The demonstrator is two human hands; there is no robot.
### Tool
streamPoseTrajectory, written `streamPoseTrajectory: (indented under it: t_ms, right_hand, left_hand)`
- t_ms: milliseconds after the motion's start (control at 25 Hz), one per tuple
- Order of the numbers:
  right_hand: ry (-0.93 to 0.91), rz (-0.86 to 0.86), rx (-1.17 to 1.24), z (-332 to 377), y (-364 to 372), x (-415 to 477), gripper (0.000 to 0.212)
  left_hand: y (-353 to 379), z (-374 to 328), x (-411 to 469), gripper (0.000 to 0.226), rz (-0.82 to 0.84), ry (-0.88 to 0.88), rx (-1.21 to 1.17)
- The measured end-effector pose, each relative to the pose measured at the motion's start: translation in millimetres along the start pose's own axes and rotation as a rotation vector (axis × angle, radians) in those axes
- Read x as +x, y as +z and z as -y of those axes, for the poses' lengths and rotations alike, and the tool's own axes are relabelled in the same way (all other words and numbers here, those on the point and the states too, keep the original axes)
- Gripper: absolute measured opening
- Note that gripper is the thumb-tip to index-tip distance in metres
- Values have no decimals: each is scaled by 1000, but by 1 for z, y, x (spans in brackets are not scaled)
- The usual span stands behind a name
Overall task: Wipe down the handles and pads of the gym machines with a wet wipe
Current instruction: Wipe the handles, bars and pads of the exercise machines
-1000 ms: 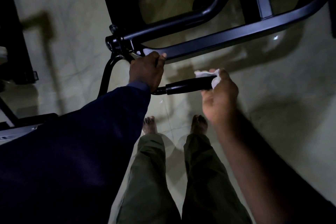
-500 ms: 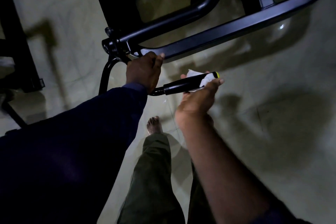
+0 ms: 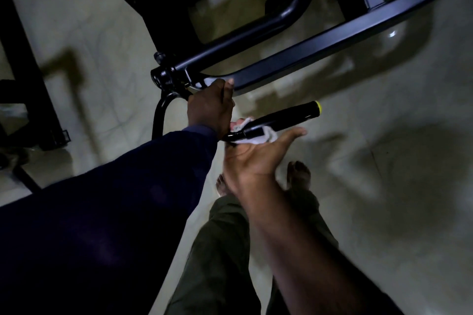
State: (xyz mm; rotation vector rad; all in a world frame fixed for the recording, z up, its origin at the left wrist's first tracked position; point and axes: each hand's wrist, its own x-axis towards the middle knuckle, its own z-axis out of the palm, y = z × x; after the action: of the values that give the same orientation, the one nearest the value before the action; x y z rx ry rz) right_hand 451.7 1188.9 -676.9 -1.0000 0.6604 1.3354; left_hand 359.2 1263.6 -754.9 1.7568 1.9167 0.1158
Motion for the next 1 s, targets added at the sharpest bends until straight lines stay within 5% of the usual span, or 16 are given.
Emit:
streamPoseTrajectory:
  t_ms: [80,200,280,400,480,600,680,800,920,1000]
  right_hand:
    - [18,-3,-1,31,2,15,86]
    - [-190,33,-48,83,5,50,72]
    - [-578,36,-539,76,-8,50,60]
    - [-1414,87,-1749,60,-45,46,37]
    - [-1554,195,-2120,75,-52,44,36]
    - [-1570,587,-2453,75,-46,43,52]
    - [-1649,705,-2517,60,-31,47,55]
    - [-1791,494,-2408,89,-20,54,62]
    - [-1491,150,-2121,119,-31,64,62]
    - [-1187,129,-1528,87,-36,65,47]
  left_hand:
    - [0,1,1,76,15,-7,-2]
    - [1,2,0,75,17,22,-2]
    - [0,1,0,71,17,43,24]
    - [-1,2,2,62,22,66,65]
    - [-1,0,0,57,37,98,88]
    - [-1,0,3,53,46,99,89]
    - [-1,1,4,54,39,101,83]
    - [2,4,5,56,37,107,77]
    - [3,4,4,61,36,95,65]
    - [1,4,5,68,42,87,69]
